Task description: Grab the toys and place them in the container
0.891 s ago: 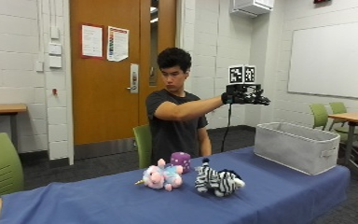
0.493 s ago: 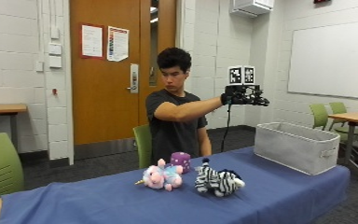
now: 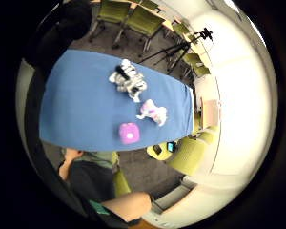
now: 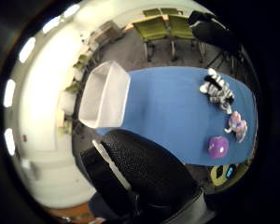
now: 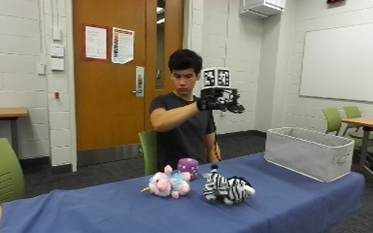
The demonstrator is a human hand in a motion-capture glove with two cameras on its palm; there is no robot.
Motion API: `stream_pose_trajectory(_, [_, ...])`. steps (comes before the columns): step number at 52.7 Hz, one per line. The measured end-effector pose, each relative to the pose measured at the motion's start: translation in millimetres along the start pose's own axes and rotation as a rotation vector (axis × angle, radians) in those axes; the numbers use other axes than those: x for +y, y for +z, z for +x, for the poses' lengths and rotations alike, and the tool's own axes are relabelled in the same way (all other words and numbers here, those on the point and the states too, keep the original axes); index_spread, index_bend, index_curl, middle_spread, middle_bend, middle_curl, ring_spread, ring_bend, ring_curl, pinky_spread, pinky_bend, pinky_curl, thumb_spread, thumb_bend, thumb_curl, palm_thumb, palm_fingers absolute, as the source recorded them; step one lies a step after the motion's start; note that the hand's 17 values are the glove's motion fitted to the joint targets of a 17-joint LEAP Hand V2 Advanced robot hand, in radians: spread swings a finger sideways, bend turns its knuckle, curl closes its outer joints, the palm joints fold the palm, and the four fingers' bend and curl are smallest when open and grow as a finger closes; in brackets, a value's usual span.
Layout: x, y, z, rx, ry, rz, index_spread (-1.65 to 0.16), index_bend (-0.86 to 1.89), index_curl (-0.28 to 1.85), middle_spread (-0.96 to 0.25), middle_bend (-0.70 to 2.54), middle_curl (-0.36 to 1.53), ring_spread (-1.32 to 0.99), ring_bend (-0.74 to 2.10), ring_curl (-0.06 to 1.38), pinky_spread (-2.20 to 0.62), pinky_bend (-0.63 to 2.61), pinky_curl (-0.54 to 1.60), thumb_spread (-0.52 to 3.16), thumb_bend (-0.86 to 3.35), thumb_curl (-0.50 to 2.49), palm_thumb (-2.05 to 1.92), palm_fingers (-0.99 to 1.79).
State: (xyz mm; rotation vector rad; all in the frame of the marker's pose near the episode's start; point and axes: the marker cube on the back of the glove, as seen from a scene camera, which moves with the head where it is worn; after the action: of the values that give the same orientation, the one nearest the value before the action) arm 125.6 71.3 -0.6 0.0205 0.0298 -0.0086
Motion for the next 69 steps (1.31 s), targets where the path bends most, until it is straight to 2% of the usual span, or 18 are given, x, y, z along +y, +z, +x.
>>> stream_pose_trajectory(5, [19,20,40,-0.025,0.043,0.018,-0.3,0.18,0.3,-0.17,0.25,0.3,-0.35,0.28,0.2,-0.09,0.51,0.3,1.05,-0.12,0.03,-0.19,0.24])
stream_pose_trajectory(11, [37,73,79,-0.019,0.046,0.018,-0.32,0.19,0.32,-0.18,0.25,0.31,-0.36,0.3,0.21,-0.1,0.51,0.31,1.03,-0.12,0.03,-0.19,0.27])
stream_pose_trajectory(23, [57,157,102,-0.045,0.049,-0.128,-0.33,0.17,0.34,-0.2,0.23,0.33,-0.41,0.35,0.24,-0.13,0.56,0.33,1.04,-0.11,0.05,-0.16,0.32])
stream_pose_trajectory(37, [81,222,119,-0.033,0.082,-0.244,-0.34,0.2,0.37,-0.21,0.19,0.34,-0.42,0.29,0.23,-0.14,0.6,0.35,1.06,-0.09,0.06,-0.14,0.27])
stream_pose_trajectory(53, [108,244,144,0.002,0.107,-0.323,-0.36,0.22,0.41,-0.2,0.12,0.3,-0.38,0.2,0.22,-0.12,0.82,0.4,1.11,-0.02,0.12,-0.02,0.23])
stream_pose_trajectory(63, [122,247,151,-0.098,0.138,-0.285,-0.38,0.32,0.46,-0.19,0.11,0.25,-0.38,0.24,0.24,-0.21,0.89,0.41,1.19,0.03,0.19,0.12,0.27])
stream_pose_trajectory(69, [123,243,148,-0.108,0.127,-0.257,-0.39,0.58,0.53,-0.18,0.1,0.22,-0.42,0.28,0.25,-0.27,0.82,0.37,1.25,0.08,0.23,0.24,0.44])
